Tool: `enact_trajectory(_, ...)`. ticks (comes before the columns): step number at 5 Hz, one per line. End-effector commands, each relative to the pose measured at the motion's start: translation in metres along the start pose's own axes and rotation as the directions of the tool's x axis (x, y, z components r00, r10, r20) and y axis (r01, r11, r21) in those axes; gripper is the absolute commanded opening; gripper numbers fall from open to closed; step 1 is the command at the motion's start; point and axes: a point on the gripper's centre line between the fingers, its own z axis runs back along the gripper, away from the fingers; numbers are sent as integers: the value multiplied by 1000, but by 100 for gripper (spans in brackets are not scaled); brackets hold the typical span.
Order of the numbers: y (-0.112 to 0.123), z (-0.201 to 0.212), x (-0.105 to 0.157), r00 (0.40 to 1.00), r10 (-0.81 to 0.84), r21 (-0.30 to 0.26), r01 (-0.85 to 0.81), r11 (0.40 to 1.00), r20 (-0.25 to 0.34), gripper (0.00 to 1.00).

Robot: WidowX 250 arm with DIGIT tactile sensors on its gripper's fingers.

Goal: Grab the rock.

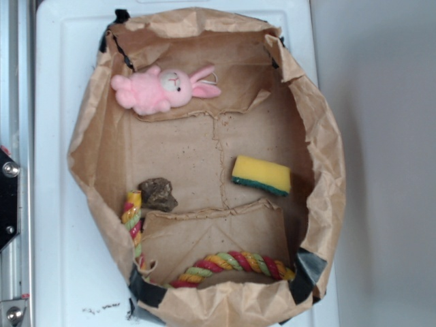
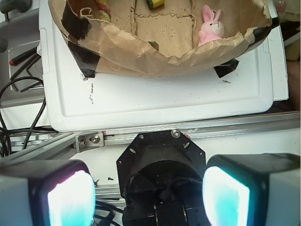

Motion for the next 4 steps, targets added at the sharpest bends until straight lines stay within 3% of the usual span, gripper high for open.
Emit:
enact_trajectory(1,0,0,0,1000,0,0,0,1000,0,100)
enact_trajectory(3,3,-5,65,996,34,39,-37,999,77,100)
enact_trajectory(4,20,-22,82,995,47,32,-49,998,83,100)
